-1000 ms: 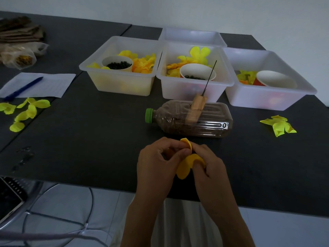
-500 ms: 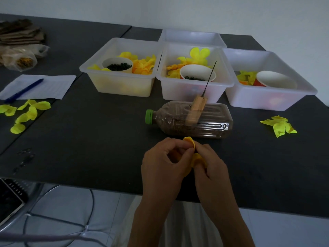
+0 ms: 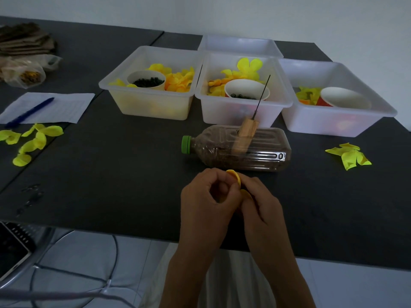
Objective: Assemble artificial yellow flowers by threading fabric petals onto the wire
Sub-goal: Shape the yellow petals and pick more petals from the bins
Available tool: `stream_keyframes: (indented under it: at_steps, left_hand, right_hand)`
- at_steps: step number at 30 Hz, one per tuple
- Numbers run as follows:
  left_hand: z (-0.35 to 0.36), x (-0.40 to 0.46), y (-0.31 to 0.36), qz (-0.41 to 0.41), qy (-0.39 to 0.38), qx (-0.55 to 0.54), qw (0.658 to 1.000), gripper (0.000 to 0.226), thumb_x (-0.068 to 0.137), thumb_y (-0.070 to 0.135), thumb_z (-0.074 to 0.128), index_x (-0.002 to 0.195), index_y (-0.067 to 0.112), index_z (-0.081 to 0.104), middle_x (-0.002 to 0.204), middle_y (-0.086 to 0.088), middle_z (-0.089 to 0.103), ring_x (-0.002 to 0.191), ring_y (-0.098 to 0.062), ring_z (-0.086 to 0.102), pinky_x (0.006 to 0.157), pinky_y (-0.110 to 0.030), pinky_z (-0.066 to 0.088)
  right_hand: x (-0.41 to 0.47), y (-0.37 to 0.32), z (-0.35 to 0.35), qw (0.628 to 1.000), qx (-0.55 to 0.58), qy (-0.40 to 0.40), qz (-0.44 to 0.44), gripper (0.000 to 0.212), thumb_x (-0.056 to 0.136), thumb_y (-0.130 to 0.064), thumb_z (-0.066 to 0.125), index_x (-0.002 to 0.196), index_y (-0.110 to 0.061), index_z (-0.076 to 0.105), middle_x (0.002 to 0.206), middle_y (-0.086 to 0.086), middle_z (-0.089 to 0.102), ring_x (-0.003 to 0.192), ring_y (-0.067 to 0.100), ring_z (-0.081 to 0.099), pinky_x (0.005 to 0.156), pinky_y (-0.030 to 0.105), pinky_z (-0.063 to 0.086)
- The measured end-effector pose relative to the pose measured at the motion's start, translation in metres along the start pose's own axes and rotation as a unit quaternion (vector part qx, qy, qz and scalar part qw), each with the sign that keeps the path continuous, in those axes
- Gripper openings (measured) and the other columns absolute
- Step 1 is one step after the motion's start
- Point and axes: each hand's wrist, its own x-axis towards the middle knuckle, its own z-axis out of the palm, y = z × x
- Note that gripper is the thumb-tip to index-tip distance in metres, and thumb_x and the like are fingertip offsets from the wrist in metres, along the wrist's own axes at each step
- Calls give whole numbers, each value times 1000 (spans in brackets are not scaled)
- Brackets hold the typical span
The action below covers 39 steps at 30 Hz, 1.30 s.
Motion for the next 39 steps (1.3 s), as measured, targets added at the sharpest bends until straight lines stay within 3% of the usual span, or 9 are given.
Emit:
stream_keyframes:
  at_steps: [3,6,10,14,16,20,24,35,39]
  left_hand:
    - [7,-2,1,-3,22,-3,1000,6,82,26,61,76,23,59,66,11,54,67,-5,54,62,-12,43]
    - [11,-1,1,-14,19,12,1000,10,82,31,60,77,26,54,67,11,51,67,2,51,63,-8,40]
    - [12,-1,0,-2,-29,57,998,11,80,37,56,78,38,45,76,12,52,82,1,53,72,-7,42]
    - [10,-1,-4,48,-51,74,995,17,84,33,59,83,41,44,80,13,54,88,-6,55,77,-12,45]
    - [10,-2,-6,65,-40,82,994,23,85,28,63,82,41,44,77,14,52,84,-2,55,74,-10,44]
    - [12,-3,-4,68,-22,59,996,18,85,21,64,78,31,51,68,14,48,68,1,51,62,-8,41]
    - [11,-1,-2,53,-12,61,997,30,83,11,65,75,35,48,69,13,48,70,2,51,63,-8,42]
    - [15,-1,7,12,-120,64,991,34,87,9,62,73,34,44,74,11,47,70,6,49,65,-8,41]
    - [12,0,11,-11,-144,37,989,15,93,26,58,80,30,51,82,9,53,74,3,52,66,-9,42]
  right_hand:
    - [-1,2,1,998,56,7,37,36,98,-3,43,103,-38,53,106,-16,59,98,-12,58,83,4,42]
    - [-1,5,-2,994,103,-1,43,19,97,-23,45,102,-29,63,100,-11,66,94,-4,63,80,8,47]
    - [2,1,-4,992,111,-25,57,22,91,-43,55,98,-24,62,88,-12,69,81,2,66,71,13,50]
    - [3,0,-10,986,140,-46,71,31,80,-34,53,101,-13,62,89,-9,70,80,3,66,69,12,50]
    - [2,0,-12,986,139,-44,81,22,85,-27,55,98,-11,63,85,-6,70,77,3,65,67,12,49]
    - [1,0,-13,990,112,2,87,16,95,-18,50,86,-14,63,73,-11,66,69,-1,60,62,9,46]
    - [1,2,-12,994,50,44,90,18,96,-17,50,87,-21,64,75,-12,66,74,-3,60,62,8,45]
    - [3,9,-17,986,-53,103,116,21,94,-12,51,77,-18,59,70,-4,60,67,-3,57,54,10,43]
    - [4,5,-15,990,-71,90,85,18,93,-20,52,75,-22,56,69,-6,58,69,-7,57,60,3,41]
